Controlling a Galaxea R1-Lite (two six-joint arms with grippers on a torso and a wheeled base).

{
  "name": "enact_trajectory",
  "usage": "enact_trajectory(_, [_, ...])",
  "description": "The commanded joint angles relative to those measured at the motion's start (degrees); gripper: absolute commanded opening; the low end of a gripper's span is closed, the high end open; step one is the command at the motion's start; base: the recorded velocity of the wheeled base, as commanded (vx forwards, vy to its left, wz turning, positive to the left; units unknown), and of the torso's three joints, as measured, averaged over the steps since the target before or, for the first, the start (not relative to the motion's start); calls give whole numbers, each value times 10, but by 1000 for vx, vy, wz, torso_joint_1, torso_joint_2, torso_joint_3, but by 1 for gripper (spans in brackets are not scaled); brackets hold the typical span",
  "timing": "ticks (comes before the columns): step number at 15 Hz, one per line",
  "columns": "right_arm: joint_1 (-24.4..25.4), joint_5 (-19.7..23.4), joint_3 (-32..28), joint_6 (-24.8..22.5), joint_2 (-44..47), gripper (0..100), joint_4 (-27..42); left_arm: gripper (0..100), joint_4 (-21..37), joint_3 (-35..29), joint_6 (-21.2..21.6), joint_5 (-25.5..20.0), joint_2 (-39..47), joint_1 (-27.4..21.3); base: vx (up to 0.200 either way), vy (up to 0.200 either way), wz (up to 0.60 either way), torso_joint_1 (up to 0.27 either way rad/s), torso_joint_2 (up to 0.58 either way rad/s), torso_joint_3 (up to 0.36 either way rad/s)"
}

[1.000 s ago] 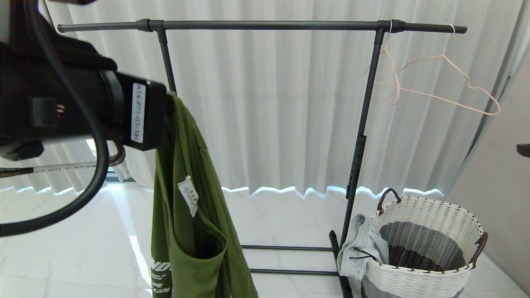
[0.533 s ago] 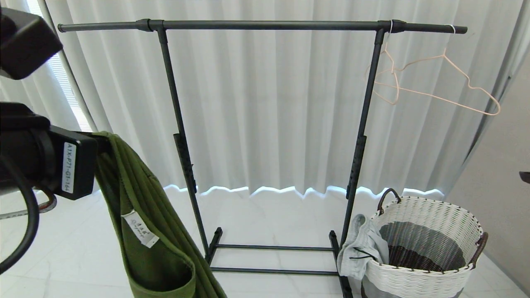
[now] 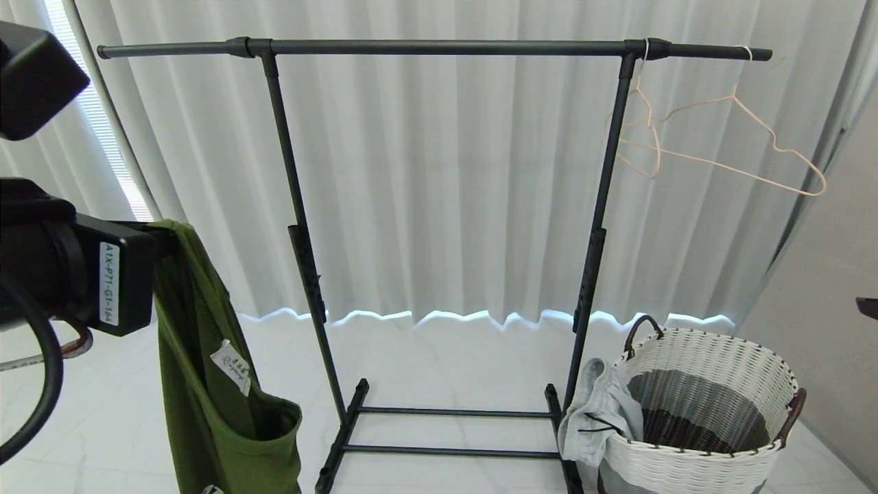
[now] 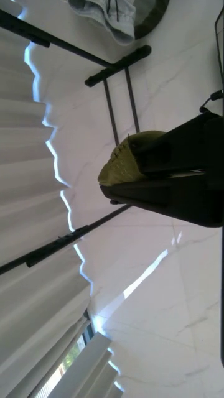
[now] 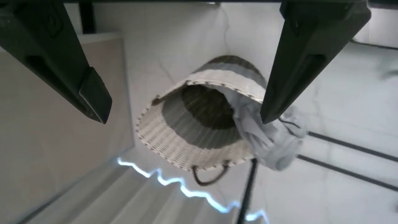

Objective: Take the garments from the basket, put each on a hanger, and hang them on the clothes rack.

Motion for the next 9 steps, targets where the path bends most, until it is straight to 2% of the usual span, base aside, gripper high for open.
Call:
enact_trajectory(1, [0, 2, 0, 2, -5, 100, 0, 0, 0, 5, 1, 1, 2, -1, 0, 0, 0, 56, -344, -261])
enact_trajectory(9, [0, 4, 0, 3, -5, 100, 0, 0, 0, 15, 1, 1, -1, -1, 0, 0, 0, 130, -442, -311])
